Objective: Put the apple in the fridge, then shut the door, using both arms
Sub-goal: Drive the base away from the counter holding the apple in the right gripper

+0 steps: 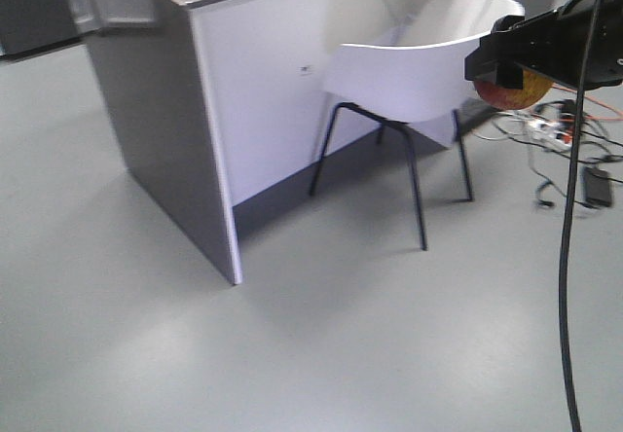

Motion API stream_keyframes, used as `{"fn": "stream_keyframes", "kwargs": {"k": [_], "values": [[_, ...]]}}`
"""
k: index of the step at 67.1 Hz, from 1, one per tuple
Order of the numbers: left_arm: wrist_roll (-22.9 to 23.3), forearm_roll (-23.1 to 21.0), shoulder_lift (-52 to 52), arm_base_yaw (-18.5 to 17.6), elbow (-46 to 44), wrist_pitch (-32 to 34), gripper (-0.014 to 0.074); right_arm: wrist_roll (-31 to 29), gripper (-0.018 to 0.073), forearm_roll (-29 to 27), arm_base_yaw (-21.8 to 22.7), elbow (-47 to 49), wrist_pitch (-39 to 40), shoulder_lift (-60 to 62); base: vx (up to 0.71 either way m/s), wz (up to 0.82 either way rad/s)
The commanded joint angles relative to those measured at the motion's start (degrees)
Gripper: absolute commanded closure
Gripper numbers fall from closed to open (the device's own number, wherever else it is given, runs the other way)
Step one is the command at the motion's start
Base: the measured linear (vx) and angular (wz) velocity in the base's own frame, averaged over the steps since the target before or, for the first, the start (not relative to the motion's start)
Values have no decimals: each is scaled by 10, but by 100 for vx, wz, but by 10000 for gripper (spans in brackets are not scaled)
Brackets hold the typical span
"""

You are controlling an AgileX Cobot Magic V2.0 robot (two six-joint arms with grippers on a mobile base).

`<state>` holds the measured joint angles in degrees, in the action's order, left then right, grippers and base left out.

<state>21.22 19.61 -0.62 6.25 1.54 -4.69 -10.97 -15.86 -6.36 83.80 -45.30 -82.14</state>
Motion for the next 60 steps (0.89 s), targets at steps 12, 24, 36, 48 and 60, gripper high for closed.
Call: {"fn": "stream_keyframes", "kwargs": {"k": [12,24,36,48,60], "values": [[1,-1,-9,-2,9,38,604,-7,458,-7,-1,18,39,20,3,55],[1,-1,-9,-2,9,38,604,-7,458,-7,-1,18,39,20,4,54],[1,-1,-9,-2,9,38,604,-7,458,-7,-1,18,39,20,5,45],[1,-1,-9,-2,9,38,604,-7,458,-7,-1,18,39,20,6,34],[1,-1,-9,-2,9,38,604,-7,458,-7,-1,18,39,20,8,34]]}}
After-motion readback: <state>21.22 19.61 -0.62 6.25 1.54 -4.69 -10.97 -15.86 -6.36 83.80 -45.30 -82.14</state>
